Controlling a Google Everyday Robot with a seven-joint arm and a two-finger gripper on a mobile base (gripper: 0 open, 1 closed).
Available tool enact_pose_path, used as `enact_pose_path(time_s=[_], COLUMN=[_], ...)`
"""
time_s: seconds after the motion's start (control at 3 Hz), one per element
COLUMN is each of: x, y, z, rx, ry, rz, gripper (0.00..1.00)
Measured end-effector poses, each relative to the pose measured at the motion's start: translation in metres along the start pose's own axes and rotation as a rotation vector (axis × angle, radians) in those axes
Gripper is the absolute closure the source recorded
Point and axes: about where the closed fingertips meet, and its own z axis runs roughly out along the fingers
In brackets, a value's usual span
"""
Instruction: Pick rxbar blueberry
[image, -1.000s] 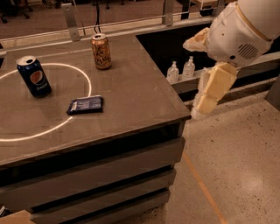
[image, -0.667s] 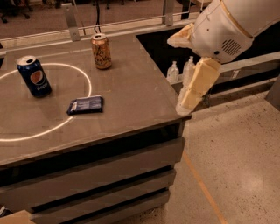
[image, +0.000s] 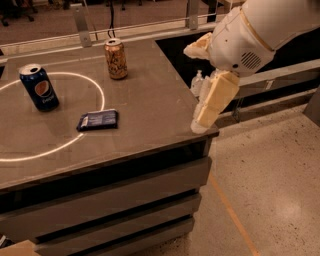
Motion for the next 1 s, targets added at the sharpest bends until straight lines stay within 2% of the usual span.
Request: enact_pose_path(time_s=[0.67, 1.0], x=[-0.02, -0.035], y=[-0.024, -0.035], z=[0.069, 0.122], rx=[-0.056, -0.106], ry=[-0.089, -0.159], rz=[-0.041, -0.057], gripper=[0.0, 0.0])
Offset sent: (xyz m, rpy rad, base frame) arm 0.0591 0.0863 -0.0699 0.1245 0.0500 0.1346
